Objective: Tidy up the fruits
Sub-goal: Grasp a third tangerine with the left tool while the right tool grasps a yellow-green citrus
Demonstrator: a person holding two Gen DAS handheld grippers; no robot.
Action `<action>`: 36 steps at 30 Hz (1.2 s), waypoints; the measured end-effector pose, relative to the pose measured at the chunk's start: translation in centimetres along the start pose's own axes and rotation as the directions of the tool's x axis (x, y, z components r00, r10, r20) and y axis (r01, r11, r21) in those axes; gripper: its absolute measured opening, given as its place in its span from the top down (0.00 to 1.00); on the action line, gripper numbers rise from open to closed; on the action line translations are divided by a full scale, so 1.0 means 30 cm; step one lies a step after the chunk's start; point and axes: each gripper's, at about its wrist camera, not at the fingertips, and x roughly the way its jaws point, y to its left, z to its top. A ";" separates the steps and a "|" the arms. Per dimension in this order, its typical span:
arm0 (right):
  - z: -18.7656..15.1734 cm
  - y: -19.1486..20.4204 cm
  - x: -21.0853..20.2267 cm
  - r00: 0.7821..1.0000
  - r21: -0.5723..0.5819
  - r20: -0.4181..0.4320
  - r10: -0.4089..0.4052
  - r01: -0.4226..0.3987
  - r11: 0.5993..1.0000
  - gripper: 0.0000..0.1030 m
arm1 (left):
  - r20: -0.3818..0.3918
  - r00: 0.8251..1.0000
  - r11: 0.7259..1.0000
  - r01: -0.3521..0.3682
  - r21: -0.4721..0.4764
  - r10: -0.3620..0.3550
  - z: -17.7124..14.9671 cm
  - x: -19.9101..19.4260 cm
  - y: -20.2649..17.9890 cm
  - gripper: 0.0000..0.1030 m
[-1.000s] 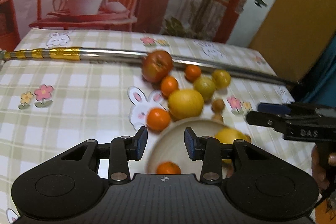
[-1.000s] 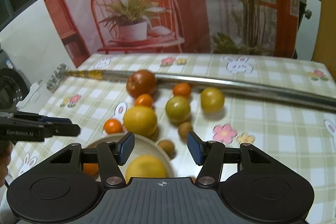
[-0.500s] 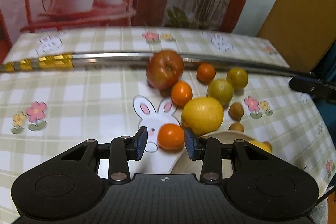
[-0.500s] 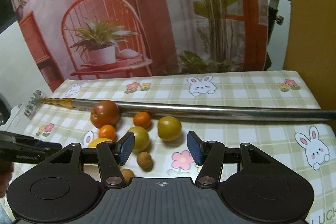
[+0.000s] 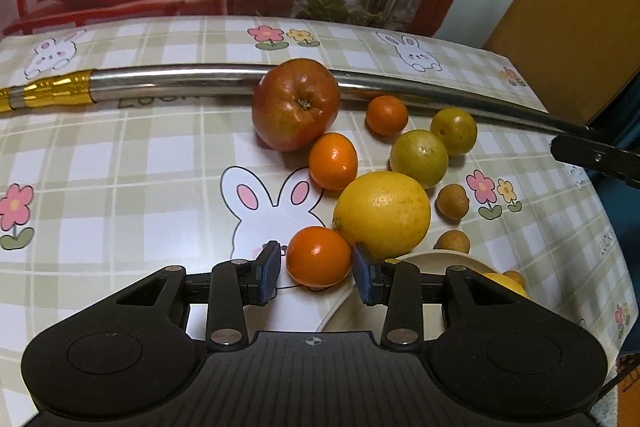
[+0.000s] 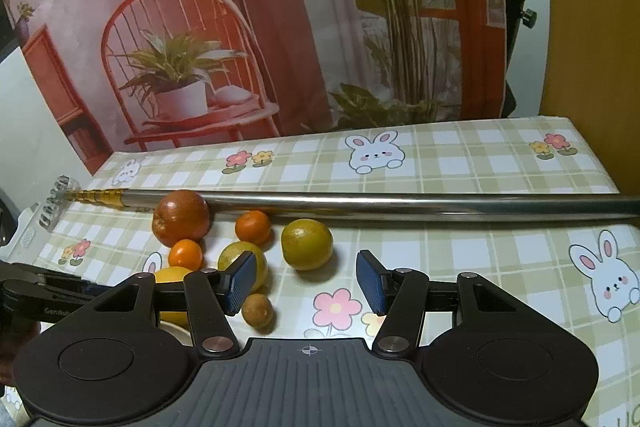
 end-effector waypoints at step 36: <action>0.005 -0.005 0.290 0.997 0.040 -0.072 -0.014 0.017 0.999 0.60 | 0.175 0.982 0.997 -0.068 -0.044 0.075 -0.118 -0.251 -0.021 0.62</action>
